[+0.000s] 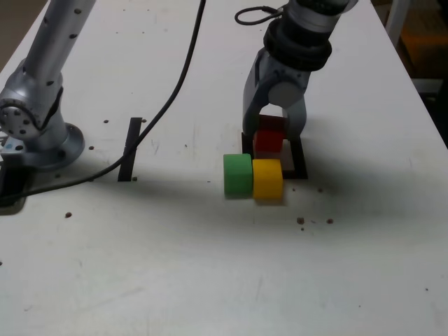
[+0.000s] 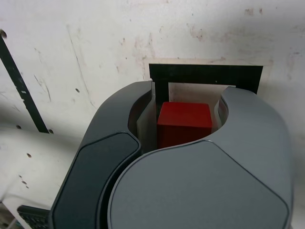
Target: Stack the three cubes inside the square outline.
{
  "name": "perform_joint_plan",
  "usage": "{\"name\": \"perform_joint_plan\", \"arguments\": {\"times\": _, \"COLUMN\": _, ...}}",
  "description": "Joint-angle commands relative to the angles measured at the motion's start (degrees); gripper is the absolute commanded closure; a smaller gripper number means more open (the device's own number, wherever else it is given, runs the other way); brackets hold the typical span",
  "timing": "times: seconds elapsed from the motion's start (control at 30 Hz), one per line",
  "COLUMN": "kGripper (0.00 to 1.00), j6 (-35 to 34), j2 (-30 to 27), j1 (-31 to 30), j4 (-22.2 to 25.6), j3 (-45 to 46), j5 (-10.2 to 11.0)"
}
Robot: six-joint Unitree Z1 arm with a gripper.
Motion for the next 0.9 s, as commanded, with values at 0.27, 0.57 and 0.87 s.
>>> {"name": "perform_joint_plan", "arguments": {"times": 0.27, "kGripper": 0.84, "j6": -2.1, "j2": -0.4, "j1": -1.3, "j4": -0.1, "j3": 0.0, "j5": -1.6}}
{"name": "perform_joint_plan", "arguments": {"times": 0.57, "kGripper": 0.84, "j6": -2.3, "j2": -0.6, "j1": -1.7, "j4": -2.5, "j3": 3.6, "j5": -3.1}}
{"name": "perform_joint_plan", "arguments": {"times": 0.87, "kGripper": 0.84, "j6": -2.3, "j2": -0.5, "j1": -2.7, "j4": -4.4, "j3": 3.7, "j5": -4.4}}
